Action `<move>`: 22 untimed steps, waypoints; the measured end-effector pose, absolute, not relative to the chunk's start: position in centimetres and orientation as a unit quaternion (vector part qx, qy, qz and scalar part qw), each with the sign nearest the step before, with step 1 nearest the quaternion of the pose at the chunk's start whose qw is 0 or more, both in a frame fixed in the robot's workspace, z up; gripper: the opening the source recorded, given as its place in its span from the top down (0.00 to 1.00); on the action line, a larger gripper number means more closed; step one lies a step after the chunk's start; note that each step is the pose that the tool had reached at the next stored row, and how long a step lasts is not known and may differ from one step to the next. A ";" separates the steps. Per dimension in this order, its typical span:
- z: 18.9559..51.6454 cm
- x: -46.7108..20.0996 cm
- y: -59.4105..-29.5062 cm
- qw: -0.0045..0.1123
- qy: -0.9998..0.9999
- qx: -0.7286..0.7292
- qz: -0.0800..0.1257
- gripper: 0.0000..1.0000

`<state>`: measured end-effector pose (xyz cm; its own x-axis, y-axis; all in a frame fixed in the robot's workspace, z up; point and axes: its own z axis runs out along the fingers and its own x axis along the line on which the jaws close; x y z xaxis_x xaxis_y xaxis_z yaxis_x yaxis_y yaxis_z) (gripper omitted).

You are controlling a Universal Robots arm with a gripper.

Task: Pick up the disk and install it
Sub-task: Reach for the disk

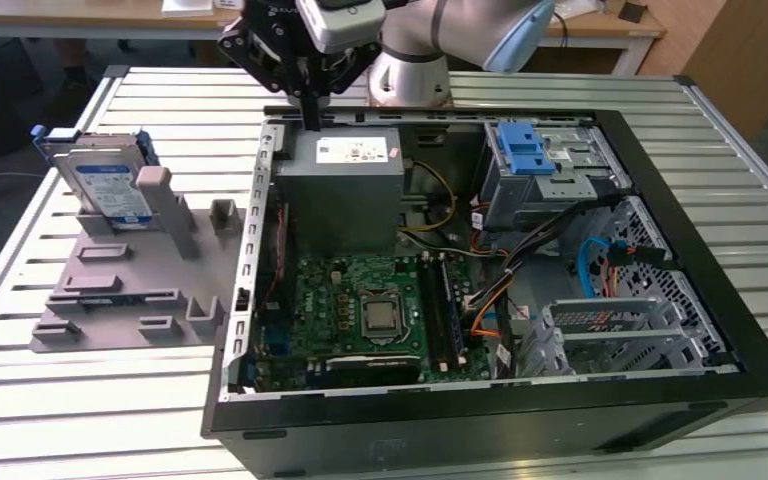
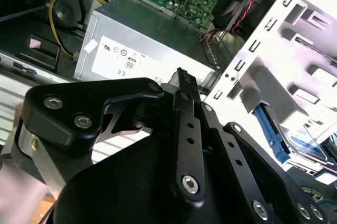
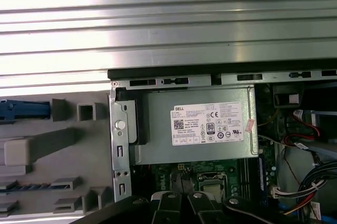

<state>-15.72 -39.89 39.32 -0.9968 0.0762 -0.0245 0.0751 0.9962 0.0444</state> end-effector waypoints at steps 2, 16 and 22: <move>39.3 -15.8 -39.9 0.013 0.999 0.038 0.022 0.89; 39.3 -16.7 -39.9 0.013 0.999 0.038 0.022 0.89; 39.3 -17.0 -39.9 0.013 0.999 0.038 0.022 0.89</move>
